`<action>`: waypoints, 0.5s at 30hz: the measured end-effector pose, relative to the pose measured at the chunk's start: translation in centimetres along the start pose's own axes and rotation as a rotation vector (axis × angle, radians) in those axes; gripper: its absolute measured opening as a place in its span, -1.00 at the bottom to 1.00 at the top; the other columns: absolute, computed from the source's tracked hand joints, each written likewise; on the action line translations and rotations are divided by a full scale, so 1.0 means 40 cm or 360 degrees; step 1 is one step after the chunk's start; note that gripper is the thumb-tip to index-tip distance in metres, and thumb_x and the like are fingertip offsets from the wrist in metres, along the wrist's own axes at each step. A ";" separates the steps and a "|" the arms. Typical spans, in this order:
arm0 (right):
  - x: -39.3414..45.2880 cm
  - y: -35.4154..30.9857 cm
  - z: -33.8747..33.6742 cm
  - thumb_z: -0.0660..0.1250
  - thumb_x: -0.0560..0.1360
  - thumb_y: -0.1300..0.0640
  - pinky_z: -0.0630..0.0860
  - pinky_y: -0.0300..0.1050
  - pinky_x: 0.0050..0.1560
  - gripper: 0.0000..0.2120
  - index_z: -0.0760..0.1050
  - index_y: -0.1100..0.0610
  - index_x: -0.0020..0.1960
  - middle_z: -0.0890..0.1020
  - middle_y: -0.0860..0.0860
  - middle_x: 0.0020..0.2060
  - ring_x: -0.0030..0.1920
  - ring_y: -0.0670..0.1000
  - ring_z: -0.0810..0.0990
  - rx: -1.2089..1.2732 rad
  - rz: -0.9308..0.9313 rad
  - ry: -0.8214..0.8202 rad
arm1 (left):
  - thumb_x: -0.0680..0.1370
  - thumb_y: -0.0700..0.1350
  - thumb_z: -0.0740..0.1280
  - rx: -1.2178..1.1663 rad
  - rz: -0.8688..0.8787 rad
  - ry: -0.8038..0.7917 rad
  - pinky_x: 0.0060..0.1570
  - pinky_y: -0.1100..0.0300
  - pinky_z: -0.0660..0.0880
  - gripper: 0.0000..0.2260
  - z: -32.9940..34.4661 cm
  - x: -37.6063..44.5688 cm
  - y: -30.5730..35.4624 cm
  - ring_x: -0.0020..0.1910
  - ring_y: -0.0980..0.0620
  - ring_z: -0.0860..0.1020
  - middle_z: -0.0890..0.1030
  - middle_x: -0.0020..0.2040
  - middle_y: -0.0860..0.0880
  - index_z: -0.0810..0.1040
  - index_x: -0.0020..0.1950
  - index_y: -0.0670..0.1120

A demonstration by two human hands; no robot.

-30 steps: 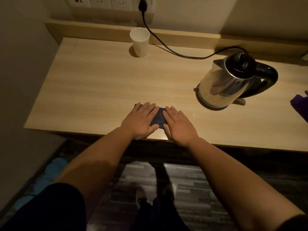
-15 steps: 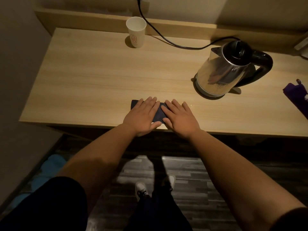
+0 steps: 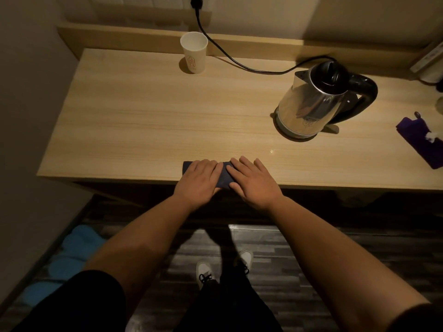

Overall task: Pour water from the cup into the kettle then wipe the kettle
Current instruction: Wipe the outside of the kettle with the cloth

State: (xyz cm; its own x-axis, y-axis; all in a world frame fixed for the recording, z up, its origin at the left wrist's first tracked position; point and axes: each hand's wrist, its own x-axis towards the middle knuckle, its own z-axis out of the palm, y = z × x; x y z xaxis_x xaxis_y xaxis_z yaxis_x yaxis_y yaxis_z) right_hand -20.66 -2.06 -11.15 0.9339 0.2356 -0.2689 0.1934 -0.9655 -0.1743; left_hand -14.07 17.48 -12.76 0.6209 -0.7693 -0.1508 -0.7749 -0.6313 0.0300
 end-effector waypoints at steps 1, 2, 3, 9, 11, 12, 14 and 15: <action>-0.005 0.000 -0.002 -0.05 0.66 -0.14 0.04 0.20 0.51 -0.45 0.19 0.08 0.57 0.24 0.11 0.56 0.56 0.17 0.15 0.0007 0.0009 0.0016 | 0.60 0.06 0.22 0.0013 0.0001 0.0003 0.32 -0.09 0.26 -0.45 -0.006 -0.002 0.000 0.28 -0.20 0.40 0.44 0.33 -0.24 0.24 0.48 -0.23; -0.010 0.002 -0.007 0.00 0.67 -0.13 0.03 0.19 0.51 -0.46 0.19 0.09 0.57 0.24 0.11 0.56 0.56 0.16 0.14 0.0018 0.0029 0.0033 | 0.58 0.01 0.24 0.0018 -0.0010 -0.0009 0.26 -0.08 0.31 -0.48 -0.015 -0.003 -0.001 0.22 -0.21 0.43 0.47 0.28 -0.24 0.28 0.46 -0.23; -0.016 0.004 -0.016 0.02 0.67 -0.12 0.02 0.18 0.51 -0.47 0.20 0.09 0.57 0.24 0.10 0.56 0.57 0.15 0.13 0.0030 0.0053 0.0052 | 0.57 -0.04 0.25 0.0009 -0.0027 -0.0013 0.20 -0.08 0.34 -0.52 -0.026 -0.002 -0.003 0.16 -0.21 0.46 0.49 0.22 -0.23 0.31 0.44 -0.22; -0.039 0.026 -0.114 0.05 0.68 -0.09 0.00 0.13 0.53 -0.52 0.28 0.10 0.53 0.23 0.09 0.57 0.57 0.14 0.12 0.0059 0.0233 0.0236 | 0.56 -0.12 0.27 -0.0153 -0.0189 0.0073 -0.04 0.06 0.36 -0.76 -0.115 -0.004 -0.020 0.01 -0.11 0.45 0.52 0.06 -0.14 0.43 0.22 -0.13; -0.045 0.034 -0.148 0.06 0.68 -0.09 0.01 0.11 0.53 -0.52 0.31 0.09 0.52 0.26 0.09 0.56 0.56 0.13 0.15 0.0060 0.0324 0.0325 | 0.58 -0.11 0.25 -0.0185 -0.0239 0.0117 -0.07 0.07 0.35 -0.75 -0.145 0.001 -0.026 0.01 -0.12 0.45 0.51 0.07 -0.15 0.42 0.23 -0.14; -0.048 0.038 -0.164 0.07 0.68 -0.09 0.01 0.10 0.53 -0.52 0.32 0.09 0.52 0.28 0.09 0.55 0.56 0.13 0.16 0.0065 0.0379 0.0368 | 0.58 -0.11 0.23 -0.0197 -0.0267 0.0139 -0.08 0.06 0.35 -0.75 -0.161 0.005 -0.028 0.01 -0.13 0.46 0.51 0.07 -0.16 0.42 0.24 -0.15; -0.057 0.047 -0.198 0.10 0.67 -0.08 0.06 0.10 0.52 -0.53 0.36 0.10 0.49 0.33 0.11 0.52 0.53 0.14 0.22 0.0080 0.0494 0.0472 | 0.60 -0.14 0.19 -0.0224 -0.0330 0.0171 -0.10 0.04 0.34 -0.76 -0.194 0.015 -0.030 0.00 -0.16 0.47 0.50 0.07 -0.17 0.41 0.25 -0.16; -0.062 0.051 -0.215 0.12 0.67 -0.07 0.11 0.11 0.50 -0.54 0.38 0.12 0.48 0.36 0.12 0.50 0.51 0.15 0.26 0.0086 0.0550 0.0541 | 0.61 -0.14 0.17 -0.0244 -0.0358 0.0181 -0.12 0.03 0.34 -0.76 -0.211 0.020 -0.031 -0.01 -0.17 0.48 0.50 0.07 -0.18 0.41 0.26 -0.16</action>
State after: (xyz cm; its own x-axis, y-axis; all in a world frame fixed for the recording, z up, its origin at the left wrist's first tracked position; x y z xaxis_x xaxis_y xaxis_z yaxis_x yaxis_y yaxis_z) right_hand -19.99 -5.58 -2.69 0.9878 -0.1558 0.0031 -0.1527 -0.9716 -0.1808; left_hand -11.62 16.80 -4.60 0.7909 -0.6091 -0.0591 -0.5950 -0.7880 0.1584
